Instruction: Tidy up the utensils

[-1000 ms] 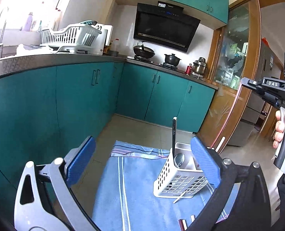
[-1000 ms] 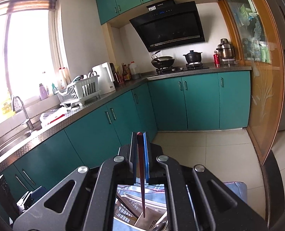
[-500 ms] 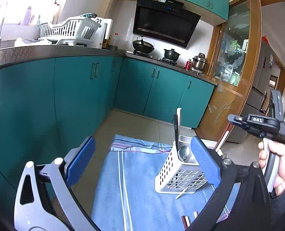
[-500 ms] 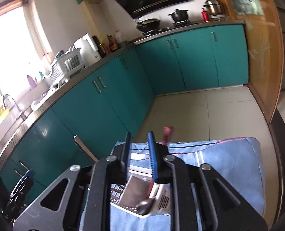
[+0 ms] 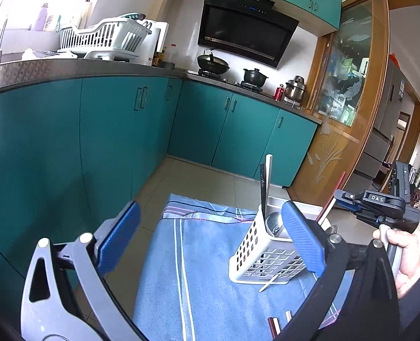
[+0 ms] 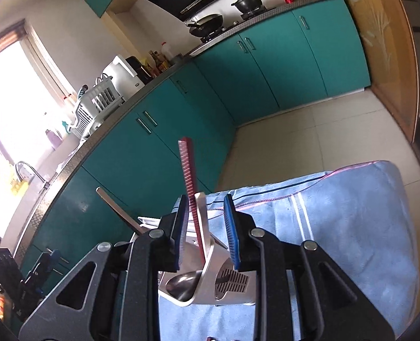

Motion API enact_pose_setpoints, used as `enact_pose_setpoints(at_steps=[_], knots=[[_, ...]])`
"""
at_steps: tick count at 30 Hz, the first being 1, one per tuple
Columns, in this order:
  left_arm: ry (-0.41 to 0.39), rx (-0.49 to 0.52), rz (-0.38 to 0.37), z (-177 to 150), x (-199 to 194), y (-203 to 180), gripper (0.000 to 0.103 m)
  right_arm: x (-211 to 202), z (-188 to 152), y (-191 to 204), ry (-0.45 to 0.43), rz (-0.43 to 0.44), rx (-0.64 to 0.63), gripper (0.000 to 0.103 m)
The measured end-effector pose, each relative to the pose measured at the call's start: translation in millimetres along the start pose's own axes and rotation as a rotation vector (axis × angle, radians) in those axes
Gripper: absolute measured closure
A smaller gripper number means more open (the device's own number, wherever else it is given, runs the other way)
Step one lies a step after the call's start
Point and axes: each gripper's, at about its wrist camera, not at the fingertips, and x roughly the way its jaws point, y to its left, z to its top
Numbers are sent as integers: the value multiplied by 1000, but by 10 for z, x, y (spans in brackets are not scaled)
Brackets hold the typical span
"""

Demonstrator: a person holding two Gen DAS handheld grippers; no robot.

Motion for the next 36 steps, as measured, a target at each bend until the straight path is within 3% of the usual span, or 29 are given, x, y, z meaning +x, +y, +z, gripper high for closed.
enact_pose_setpoints(at_steps=[2,6,9,19,36], knots=[[4,0,3,-4,18,0,5,18,-8,-5,2,9,-3,78],[13,3,7,-19,54,-13,5,-24,-28,57,-12,5,-55,91],[18,5,8,-26,69,-25,5,-69,-34,148,-26,-23,-95,95],[27,1,7,-25,96,2,5,-109,-38,280,-19,-76,-145,95],[38,-3,14,-49,131,32,5,-424,262,501,-147,-61,-142,95]])
